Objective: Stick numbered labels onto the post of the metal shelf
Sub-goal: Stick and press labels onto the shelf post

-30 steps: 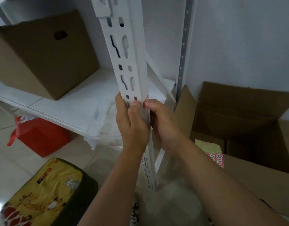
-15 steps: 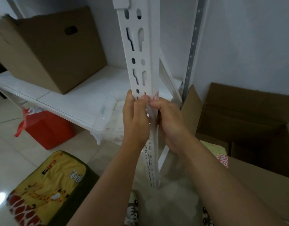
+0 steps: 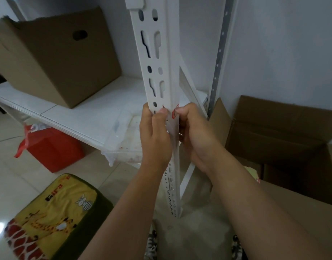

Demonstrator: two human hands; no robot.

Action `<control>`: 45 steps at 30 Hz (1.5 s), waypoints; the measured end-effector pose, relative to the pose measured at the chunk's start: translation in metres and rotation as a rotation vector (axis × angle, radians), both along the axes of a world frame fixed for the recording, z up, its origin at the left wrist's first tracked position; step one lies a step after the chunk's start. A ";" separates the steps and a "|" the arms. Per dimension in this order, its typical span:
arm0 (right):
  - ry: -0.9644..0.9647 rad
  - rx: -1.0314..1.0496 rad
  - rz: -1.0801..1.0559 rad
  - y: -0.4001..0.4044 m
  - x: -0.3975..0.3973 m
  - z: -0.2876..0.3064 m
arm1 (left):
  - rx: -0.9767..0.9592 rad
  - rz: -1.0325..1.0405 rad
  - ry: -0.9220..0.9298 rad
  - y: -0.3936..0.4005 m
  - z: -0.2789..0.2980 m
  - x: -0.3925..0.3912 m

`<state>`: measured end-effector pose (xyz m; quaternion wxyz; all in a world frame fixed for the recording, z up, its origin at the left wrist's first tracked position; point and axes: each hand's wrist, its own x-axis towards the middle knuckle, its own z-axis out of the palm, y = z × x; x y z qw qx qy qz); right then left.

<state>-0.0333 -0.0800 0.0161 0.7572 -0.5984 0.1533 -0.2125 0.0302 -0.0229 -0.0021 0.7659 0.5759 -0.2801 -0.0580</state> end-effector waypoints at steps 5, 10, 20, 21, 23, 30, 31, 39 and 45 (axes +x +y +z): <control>0.028 0.005 -0.006 0.005 -0.002 -0.002 | -0.021 -0.009 -0.018 -0.001 -0.001 0.000; 0.022 0.014 0.010 0.003 -0.002 0.003 | -0.021 0.007 -0.009 -0.003 -0.001 0.000; 0.005 0.090 0.037 -0.002 -0.001 0.010 | -0.022 0.010 -0.036 -0.002 -0.003 0.000; 0.000 0.091 0.040 -0.002 -0.001 0.010 | -0.025 0.008 -0.037 -0.002 -0.003 0.000; 0.030 0.015 0.014 0.002 0.000 0.007 | -0.042 0.003 -0.039 -0.002 -0.003 0.000; 0.047 -0.002 0.029 0.003 -0.002 -0.003 | -0.047 -0.009 -0.026 -0.002 -0.003 -0.001; 0.036 0.006 0.047 0.002 -0.004 -0.003 | -0.037 -0.004 -0.027 -0.002 -0.002 -0.001; 0.048 -0.104 -0.023 0.006 -0.003 -0.004 | -0.073 -0.035 -0.005 -0.002 -0.002 -0.001; -0.011 -0.221 -0.120 0.008 -0.001 -0.001 | -0.059 -0.001 -0.008 -0.003 -0.002 -0.002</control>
